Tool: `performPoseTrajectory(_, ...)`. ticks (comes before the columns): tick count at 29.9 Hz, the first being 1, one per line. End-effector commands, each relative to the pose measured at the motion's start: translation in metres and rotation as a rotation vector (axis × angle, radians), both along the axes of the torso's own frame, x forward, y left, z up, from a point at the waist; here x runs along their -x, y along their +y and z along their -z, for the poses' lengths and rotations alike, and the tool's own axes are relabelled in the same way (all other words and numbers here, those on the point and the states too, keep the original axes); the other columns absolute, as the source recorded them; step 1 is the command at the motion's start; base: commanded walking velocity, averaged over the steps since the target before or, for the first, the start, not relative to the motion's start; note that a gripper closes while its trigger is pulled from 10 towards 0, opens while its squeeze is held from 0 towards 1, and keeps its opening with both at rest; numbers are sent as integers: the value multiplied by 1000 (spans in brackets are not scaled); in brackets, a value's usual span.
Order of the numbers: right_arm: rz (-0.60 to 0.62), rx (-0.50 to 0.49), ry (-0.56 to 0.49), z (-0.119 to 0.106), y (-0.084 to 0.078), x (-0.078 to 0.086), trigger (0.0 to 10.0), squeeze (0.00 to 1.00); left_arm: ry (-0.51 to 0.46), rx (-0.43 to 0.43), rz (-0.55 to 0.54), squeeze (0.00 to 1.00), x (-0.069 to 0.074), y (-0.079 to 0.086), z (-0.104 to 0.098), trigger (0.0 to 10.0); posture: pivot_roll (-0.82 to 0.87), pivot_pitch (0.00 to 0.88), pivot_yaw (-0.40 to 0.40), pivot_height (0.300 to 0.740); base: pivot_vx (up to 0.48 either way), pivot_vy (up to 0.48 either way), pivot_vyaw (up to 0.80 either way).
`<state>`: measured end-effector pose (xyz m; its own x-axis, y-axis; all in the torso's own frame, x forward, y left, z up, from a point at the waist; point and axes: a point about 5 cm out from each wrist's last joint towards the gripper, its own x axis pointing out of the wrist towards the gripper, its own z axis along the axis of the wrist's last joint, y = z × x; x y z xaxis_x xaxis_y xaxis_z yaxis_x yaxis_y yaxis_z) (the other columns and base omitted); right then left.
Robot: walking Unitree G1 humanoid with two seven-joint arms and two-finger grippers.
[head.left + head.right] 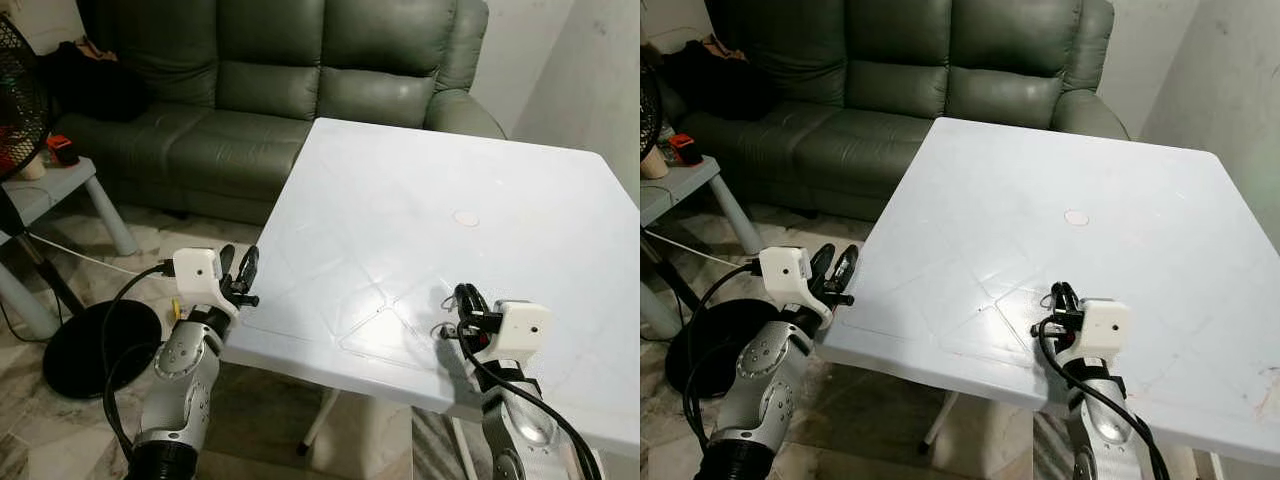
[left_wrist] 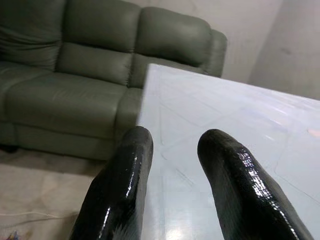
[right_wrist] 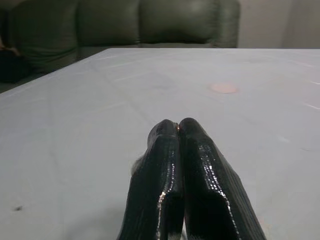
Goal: Hang keys on a hook
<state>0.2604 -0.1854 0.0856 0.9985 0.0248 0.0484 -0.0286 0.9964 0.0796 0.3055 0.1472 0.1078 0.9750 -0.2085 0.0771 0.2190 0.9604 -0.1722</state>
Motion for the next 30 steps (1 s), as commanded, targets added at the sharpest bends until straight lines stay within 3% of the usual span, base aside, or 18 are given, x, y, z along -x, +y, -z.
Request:
performPoseTrajectory(1, 8, 14, -4, -5, -4, -2, 10000, 0, -14, -15, 33, 0, -4, -6, -5, 10000, 50, 0, -24, 740, 0, 0, -719)
performPoseTrajectory(26, -25, 41, 4, -8, 3, -6, 10000, 0, 30, -4, 45, 0, -16, -9, -3, 10000, 28, 0, -16, 740, 0, 0, -717)
performPoseTrajectory(30, -25, 47, 5, -8, 3, -6, 10000, 0, 36, -4, 33, 0, -19, -6, -3, 10000, 26, 0, -14, 740, 0, 470, -719)
